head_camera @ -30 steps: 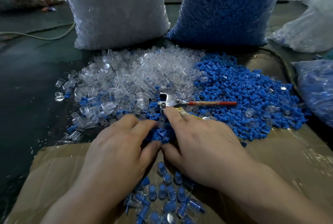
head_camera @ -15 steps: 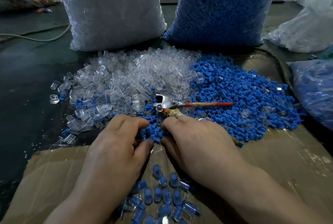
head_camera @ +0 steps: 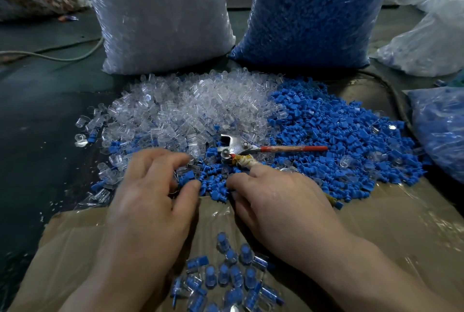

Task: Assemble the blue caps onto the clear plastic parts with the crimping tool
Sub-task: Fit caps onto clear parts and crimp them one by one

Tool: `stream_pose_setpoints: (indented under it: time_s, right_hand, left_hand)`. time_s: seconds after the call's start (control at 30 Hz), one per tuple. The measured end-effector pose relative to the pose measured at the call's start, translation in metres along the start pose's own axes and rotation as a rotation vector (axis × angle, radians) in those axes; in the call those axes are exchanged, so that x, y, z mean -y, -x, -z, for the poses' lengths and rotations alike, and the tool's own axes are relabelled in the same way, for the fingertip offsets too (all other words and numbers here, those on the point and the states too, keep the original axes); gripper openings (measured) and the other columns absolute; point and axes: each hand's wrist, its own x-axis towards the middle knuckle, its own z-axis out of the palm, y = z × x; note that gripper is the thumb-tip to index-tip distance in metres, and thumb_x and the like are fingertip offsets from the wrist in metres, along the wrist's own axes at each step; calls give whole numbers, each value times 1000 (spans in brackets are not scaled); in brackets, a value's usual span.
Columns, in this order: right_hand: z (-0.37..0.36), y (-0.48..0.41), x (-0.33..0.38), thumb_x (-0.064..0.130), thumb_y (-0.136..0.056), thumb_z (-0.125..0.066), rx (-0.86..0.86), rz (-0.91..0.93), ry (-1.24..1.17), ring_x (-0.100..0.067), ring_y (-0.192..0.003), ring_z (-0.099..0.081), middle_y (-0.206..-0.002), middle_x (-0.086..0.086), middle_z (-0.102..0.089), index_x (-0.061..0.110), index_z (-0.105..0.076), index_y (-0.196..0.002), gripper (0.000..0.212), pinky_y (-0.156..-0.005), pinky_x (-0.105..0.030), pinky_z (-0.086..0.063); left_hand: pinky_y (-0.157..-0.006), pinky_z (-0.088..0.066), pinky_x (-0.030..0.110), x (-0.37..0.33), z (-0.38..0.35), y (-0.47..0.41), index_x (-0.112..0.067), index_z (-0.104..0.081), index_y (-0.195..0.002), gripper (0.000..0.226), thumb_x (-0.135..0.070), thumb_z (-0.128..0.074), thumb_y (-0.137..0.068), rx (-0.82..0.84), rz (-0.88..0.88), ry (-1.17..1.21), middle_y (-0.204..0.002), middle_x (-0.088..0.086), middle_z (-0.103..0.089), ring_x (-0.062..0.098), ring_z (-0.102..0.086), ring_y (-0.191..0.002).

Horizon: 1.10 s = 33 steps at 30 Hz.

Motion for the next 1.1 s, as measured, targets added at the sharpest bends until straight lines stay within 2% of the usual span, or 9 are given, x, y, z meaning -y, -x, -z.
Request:
stream_pose_setpoints:
  time_s: [0.1, 0.27, 0.4, 0.63, 0.8, 0.87, 0.93, 1.03, 1.1]
  right_hand:
    - [1, 2, 0, 41, -101, -31, -38, -19, -53, -17, -71, -55, -90, 10, -53, 33, -51, -108, 23, -59, -35, -48]
    - [0, 3, 0, 41, -101, -33, -74, -37, -105, -13, -69, -53, -86, 11, -53, 33, -50, -99, 19, -59, -35, -47]
    - [1, 6, 0, 44, -100, -30, -52, -30, -133, -10, -67, -51, -85, 12, -51, 34, -50, -99, 23, -58, -33, -45]
    - [-1, 3, 4, 46, -98, -28, -32, 19, -99, -17, -70, -52, -84, 9, -49, 32, -53, -103, 29, -57, -34, -45]
    - [5, 3, 7, 52, -95, -23, -24, -32, -191, -16, -80, -56, -92, 10, -55, 34, -53, -110, 38, -69, -39, -50]
    - [10, 5, 7, 52, -96, -28, -15, -51, -270, -13, -86, -57, -97, 12, -58, 36, -53, -112, 34, -77, -40, -50]
    - [13, 8, 7, 50, -97, -32, -12, -53, -330, -9, -89, -56, -99, 14, -59, 37, -53, -109, 28, -81, -40, -49]
    - [15, 10, 7, 49, -95, -28, 14, -30, -373, -7, -88, -55, -98, 15, -57, 38, -48, -101, 24, -83, -39, -48]
    - [15, 9, 6, 47, -98, -31, 40, -7, -381, -10, -86, -55, -95, 14, -56, 37, -44, -98, 17, -80, -41, -48]
  left_hand:
    - [-95, -49, 53, 7, 11, -5, -37, -54, -123, 44, -61, -57, -86, -88, 113, -57, -116, -20, -37, 23, -55, -112]
    - [-106, -36, 68, 24, 26, -13, -30, -37, -141, 82, -74, -48, -73, 18, 429, -249, -150, 6, -36, 40, -39, -136]
    - [-114, -31, 61, 15, 19, -12, -21, -32, -153, 85, -64, -56, -83, 232, 428, -364, -161, 13, -30, 38, -32, -143]
    - [-120, -6, 30, 3, 8, -6, -25, -15, -160, 80, -43, -55, -93, 319, 215, -209, -168, -2, -5, 16, -4, -153]
    - [-113, -8, 21, 12, 13, -6, -43, -13, -155, 87, -45, -61, -84, 377, 78, -100, -162, -25, -5, -11, -2, -141]
    - [-115, -22, 36, 21, 20, -5, -42, -24, -150, 81, -52, -56, -76, 269, 119, -126, -158, -18, -23, 1, -20, -142]
    - [-101, -47, 53, 27, 29, -5, -41, -42, -136, 67, -56, -47, -71, 143, 178, -146, -130, -8, -47, 18, -51, -123]
    - [-78, -57, 50, 36, 33, -4, -46, -49, -116, 54, -74, -47, -70, 149, 196, -227, -92, -21, -50, 16, -58, -83]
    - [-76, -58, 45, 32, 32, -4, -49, -45, -117, 77, -100, -31, -61, 241, 189, -320, -89, -24, -52, 12, -58, -80]
